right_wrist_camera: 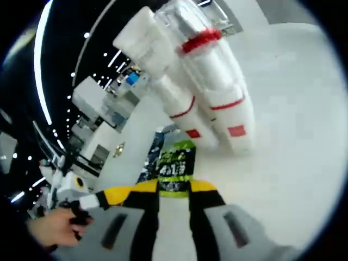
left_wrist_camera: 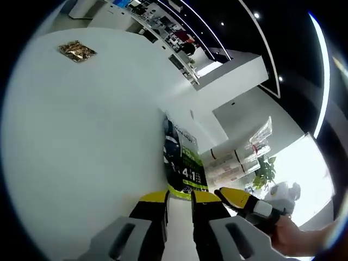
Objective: Arrange the skincare products in the storage area until every visible bottle or jar stands upright without overlapping.
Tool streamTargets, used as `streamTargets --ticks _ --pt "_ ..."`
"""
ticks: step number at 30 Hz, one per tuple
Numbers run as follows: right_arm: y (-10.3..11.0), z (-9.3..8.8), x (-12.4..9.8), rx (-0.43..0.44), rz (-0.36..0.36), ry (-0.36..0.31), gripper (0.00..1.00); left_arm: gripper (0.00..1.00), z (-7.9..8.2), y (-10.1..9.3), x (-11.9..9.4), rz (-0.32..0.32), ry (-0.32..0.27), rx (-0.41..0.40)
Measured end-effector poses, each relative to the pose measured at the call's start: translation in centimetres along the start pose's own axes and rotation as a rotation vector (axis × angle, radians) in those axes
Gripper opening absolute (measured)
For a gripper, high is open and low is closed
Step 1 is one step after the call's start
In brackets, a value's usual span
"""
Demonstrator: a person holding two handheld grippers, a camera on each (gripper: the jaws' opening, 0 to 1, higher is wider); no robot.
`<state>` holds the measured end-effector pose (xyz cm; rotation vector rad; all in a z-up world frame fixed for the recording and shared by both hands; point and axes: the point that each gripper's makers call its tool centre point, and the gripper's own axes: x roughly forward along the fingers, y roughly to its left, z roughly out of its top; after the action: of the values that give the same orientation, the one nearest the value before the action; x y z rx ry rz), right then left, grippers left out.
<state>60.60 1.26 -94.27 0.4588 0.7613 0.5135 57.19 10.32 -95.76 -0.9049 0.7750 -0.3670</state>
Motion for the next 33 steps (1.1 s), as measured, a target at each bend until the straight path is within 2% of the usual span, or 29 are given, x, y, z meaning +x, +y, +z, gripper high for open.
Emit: streamTargets --ticks 4,6,9,12,16,20,23,24,30,33 --pt "1.1 0.0 0.2 -0.066 0.038 0.018 0.18 0.17 0.0 -0.3 0.8 -0.014 0.003 -0.020" --pt "2.6 -0.9 0.6 -0.083 0.103 0.054 0.18 0.17 0.1 -0.3 0.9 -0.022 -0.002 -0.026" --pt "3.1 -1.8 1.4 -0.150 0.114 0.096 0.18 0.17 0.1 -0.4 0.9 -0.028 0.001 -0.031" --pt "3.2 -2.8 2.4 -0.144 0.104 0.139 0.18 0.17 0.1 -0.4 0.9 -0.030 0.004 -0.028" --pt "3.3 -2.8 3.4 -0.168 0.082 0.144 0.20 0.19 0.1 -0.5 0.6 -0.031 0.008 -0.023" --pt "3.1 -2.7 3.7 -0.168 0.053 0.149 0.16 0.21 -0.1 -0.5 0.1 -0.019 0.010 -0.006" --pt "2.8 -2.4 4.0 -0.174 0.039 0.154 0.14 0.28 -0.3 -0.6 -1.0 -0.004 0.001 -0.001" --pt "2.7 -2.4 4.0 -0.181 0.034 0.155 0.13 0.29 0.0 -0.9 -1.5 -0.009 -0.037 -0.005" --pt "2.4 -2.4 4.2 -0.197 0.020 0.157 0.10 0.27 -1.2 -2.4 -4.8 -0.034 -0.096 0.019" --pt "2.6 -2.4 4.2 -0.216 0.026 0.153 0.14 0.27 -2.2 -2.7 -6.6 -0.038 -0.111 0.061"
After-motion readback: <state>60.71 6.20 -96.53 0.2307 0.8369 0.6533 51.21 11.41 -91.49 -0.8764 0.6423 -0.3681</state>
